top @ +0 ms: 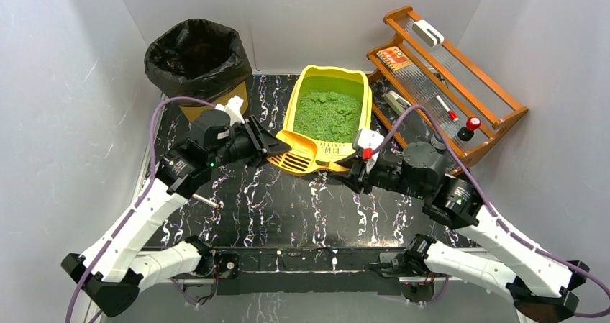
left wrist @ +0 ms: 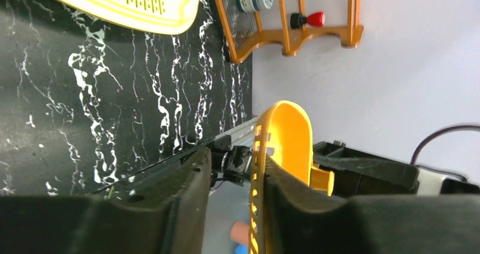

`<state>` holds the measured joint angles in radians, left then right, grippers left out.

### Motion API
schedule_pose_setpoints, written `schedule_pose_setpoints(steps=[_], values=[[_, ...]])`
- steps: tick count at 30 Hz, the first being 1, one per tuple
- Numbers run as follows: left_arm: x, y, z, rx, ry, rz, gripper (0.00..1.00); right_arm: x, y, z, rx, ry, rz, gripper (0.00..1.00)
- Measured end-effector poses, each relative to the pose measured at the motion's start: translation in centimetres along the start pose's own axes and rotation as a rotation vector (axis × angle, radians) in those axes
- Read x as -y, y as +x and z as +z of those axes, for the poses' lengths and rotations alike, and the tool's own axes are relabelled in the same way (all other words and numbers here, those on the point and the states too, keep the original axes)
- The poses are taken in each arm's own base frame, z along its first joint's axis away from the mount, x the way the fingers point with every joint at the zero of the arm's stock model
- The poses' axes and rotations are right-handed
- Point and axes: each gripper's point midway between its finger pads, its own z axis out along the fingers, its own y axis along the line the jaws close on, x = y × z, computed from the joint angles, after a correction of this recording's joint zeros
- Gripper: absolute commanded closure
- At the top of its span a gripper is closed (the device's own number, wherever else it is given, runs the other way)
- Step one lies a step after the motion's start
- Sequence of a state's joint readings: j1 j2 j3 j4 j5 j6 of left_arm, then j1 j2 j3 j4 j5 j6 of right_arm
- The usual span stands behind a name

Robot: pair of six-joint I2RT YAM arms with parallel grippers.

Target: Clean the litter box

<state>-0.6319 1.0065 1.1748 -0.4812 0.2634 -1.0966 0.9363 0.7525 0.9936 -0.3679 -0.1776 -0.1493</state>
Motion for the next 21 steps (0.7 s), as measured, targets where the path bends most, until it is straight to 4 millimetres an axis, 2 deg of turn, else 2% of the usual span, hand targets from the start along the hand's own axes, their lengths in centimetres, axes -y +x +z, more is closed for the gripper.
schedule_pose_setpoints(steps=[1,3,9,15,21], values=[[-0.2,-0.1,-0.1,0.008,-0.008,0.001,0.4,0.0,0.0,-0.1,0.004,0.004,0.0,1.0],[-0.7,-0.3,-0.2,0.029,-0.029,-0.002,0.31,0.2,0.0,-0.4,0.005,0.017,0.004,1.0],[-1.8,-1.6,-0.4,0.09,-0.106,0.026,0.2,1.8,1.1,-0.6,-0.061,0.122,0.055,1.0],[-3.2,-3.4,-0.3,0.174,-0.196,0.08,0.19,4.6,2.4,-1.3,-0.165,0.313,0.165,1.0],[-5.5,-5.2,1.1,0.236,-0.304,0.164,0.31,6.3,3.4,-2.1,-0.227,0.463,0.26,1.0]])
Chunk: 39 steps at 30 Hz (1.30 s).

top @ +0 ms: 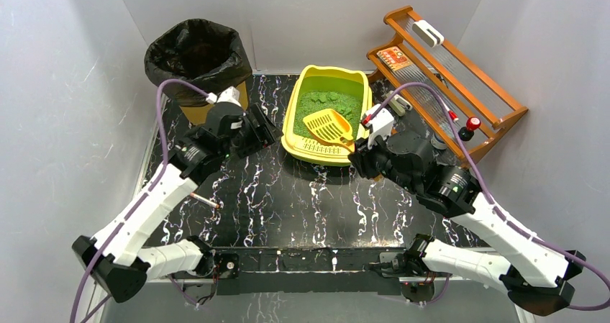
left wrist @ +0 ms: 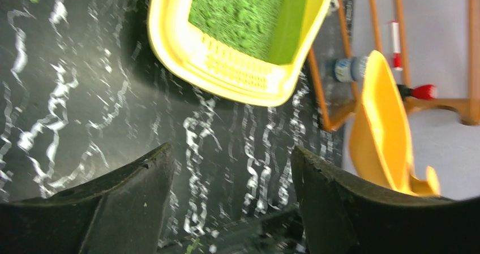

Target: Clean the litter box

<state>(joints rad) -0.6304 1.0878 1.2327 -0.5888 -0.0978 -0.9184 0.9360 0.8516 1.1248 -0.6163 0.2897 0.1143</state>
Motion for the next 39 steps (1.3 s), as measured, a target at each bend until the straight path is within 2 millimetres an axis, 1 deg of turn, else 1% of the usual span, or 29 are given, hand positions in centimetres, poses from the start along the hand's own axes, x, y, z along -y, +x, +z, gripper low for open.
schedule_pose_setpoints(steps=[3,6,9,13,17,20,24,26,31,32,35,39], values=[[-1.0,-0.5,2.3,0.028,-0.064,0.058,0.32,0.6,0.1,0.1,-0.015,0.045,0.024,1.0],[-2.3,-0.5,5.7,0.034,-0.14,0.111,0.34,1.1,0.4,0.0,-0.026,0.079,0.046,1.0],[-3.7,0.2,9.7,0.007,-0.202,0.145,0.33,1.4,0.4,-0.2,-0.022,0.096,0.065,1.0],[-5.7,1.5,13.9,-0.043,-0.267,0.155,0.32,1.6,0.1,-1.0,0.002,0.102,0.089,1.0],[-7.2,2.3,16.9,-0.075,-0.309,0.156,0.32,1.7,-0.3,-1.7,0.028,0.098,0.101,1.0],[-7.6,2.4,18.3,-0.078,-0.305,0.158,0.34,1.7,-0.4,-1.8,0.033,0.096,0.103,1.0],[-7.4,1.7,19.3,-0.055,-0.287,0.153,0.39,1.6,-0.3,-1.8,0.03,0.092,0.102,1.0],[-7.6,1.5,20.2,-0.048,-0.289,0.156,0.42,1.6,-0.3,-1.7,0.029,0.089,0.101,1.0],[-9.0,2.5,22.1,-0.078,-0.324,0.173,0.51,1.5,-0.3,-1.7,0.029,0.085,0.101,1.0],[-8.9,2.5,22.4,-0.077,-0.32,0.174,0.53,1.5,-0.3,-1.7,0.029,0.085,0.101,1.0],[-9.0,2.5,22.4,-0.078,-0.32,0.186,0.6,1.5,-0.4,-1.8,0.03,0.084,0.102,1.0],[-9.0,2.5,22.3,-0.08,-0.319,0.197,0.66,1.5,-0.4,-1.9,0.033,0.084,0.103,1.0]])
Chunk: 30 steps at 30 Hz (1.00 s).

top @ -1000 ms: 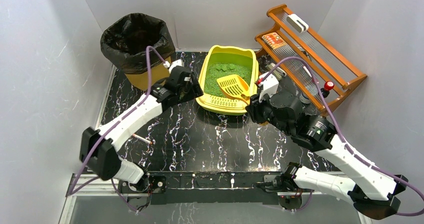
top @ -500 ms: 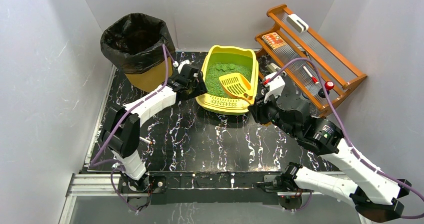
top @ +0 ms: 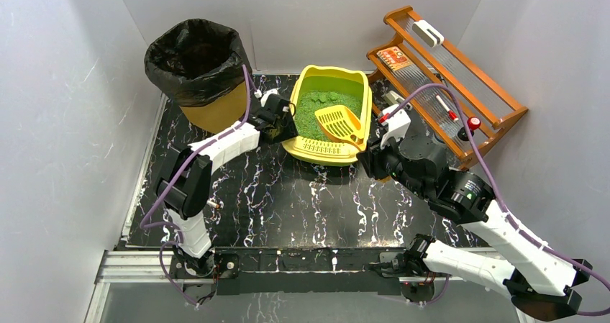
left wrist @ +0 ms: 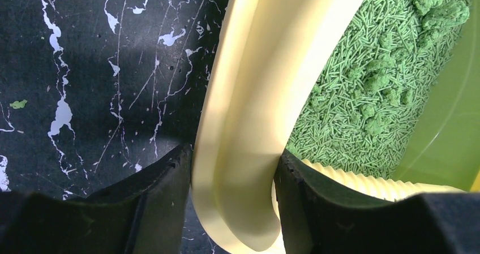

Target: Clean the litter box

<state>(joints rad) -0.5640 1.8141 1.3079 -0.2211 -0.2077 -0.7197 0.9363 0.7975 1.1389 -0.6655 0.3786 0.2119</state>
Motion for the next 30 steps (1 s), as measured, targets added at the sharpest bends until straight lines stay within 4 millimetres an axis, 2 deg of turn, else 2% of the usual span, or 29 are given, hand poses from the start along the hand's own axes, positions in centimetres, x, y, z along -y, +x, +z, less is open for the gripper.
schedule_pose_setpoints(steps=[4,10,21,30], values=[[-0.2,0.4,-0.3,-0.006,-0.002,0.01,0.7,0.0,0.0,0.0,-0.001,0.001,-0.001,1.0],[-0.9,2.1,-2.0,-0.034,-0.02,0.024,0.71,0.3,0.3,0.0,-0.021,0.018,-0.013,1.0],[-2.6,7.7,-7.3,-0.104,-0.052,0.032,0.7,1.1,-1.0,-0.2,-0.109,0.101,-0.023,1.0],[-3.4,11.1,-10.2,-0.109,-0.055,-0.018,0.67,0.7,1.6,1.5,-0.32,0.154,-0.029,1.0]])
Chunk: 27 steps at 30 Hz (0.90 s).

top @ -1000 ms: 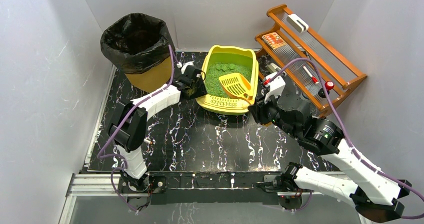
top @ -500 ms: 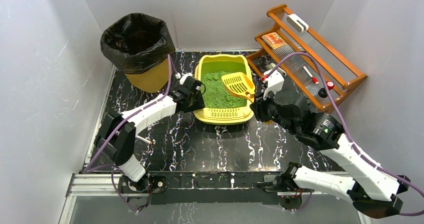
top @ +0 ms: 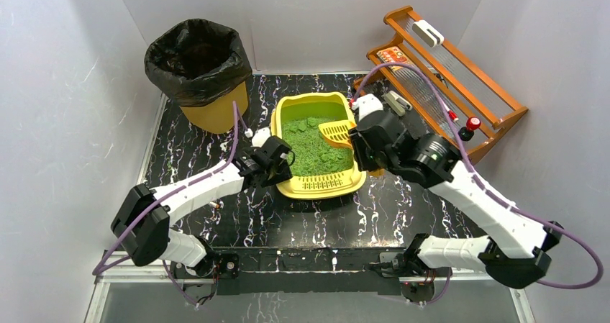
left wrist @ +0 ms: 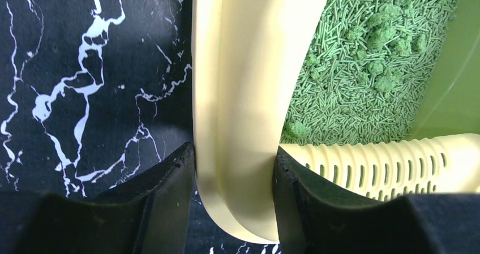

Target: Clean the litter box

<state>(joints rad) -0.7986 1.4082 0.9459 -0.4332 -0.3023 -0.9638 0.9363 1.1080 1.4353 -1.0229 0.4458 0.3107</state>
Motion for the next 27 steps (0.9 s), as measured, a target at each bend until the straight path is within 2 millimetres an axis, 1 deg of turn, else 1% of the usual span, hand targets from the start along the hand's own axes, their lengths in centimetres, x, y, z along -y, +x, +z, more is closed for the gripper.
schedule_pose_setpoints(steps=[6,8,11,14,16,19,20,21,22,24,25,27], values=[[0.0,1.2,-0.8,0.001,0.007,-0.039,0.49,-0.6,1.9,1.7,-0.16,0.045,-0.008,1.0],[-0.1,1.5,-1.2,-0.008,0.012,-0.049,0.45,-0.7,2.6,2.1,-0.202,0.049,-0.012,1.0],[-0.2,1.9,-2.3,-0.025,0.024,-0.054,0.4,-1.2,3.6,2.5,-0.268,0.047,-0.02,1.0],[-0.5,1.9,-3.7,-0.021,0.041,-0.05,0.37,-1.7,4.1,3.0,-0.326,0.043,-0.033,1.0],[-0.8,1.4,-5.1,0.001,0.061,-0.048,0.35,-2.2,4.6,3.6,-0.366,0.037,-0.042,1.0],[-1.1,-0.1,-7.2,0.067,0.104,-0.049,0.31,-2.9,5.2,4.5,-0.415,0.026,-0.051,1.0],[-1.2,-0.7,-7.9,0.096,0.118,-0.048,0.24,-3.1,5.4,4.7,-0.433,0.024,-0.055,1.0],[-1.4,-1.3,-8.7,0.127,0.133,-0.045,0.18,-3.3,5.5,4.9,-0.451,0.021,-0.058,1.0],[-1.6,-1.9,-9.4,0.156,0.147,-0.038,0.14,-3.6,5.6,5.2,-0.465,0.017,-0.062,1.0],[-2.0,-3.1,-10.7,0.219,0.171,-0.025,0.02,-4.1,5.6,5.8,-0.488,0.009,-0.065,1.0],[-2.3,-3.7,-11.5,0.254,0.182,-0.014,0.02,-4.3,5.6,6.0,-0.498,0.008,-0.068,1.0],[-2.8,-4.4,-12.4,0.297,0.191,0.006,0.02,-4.5,5.7,6.5,-0.518,0.009,-0.072,1.0]])
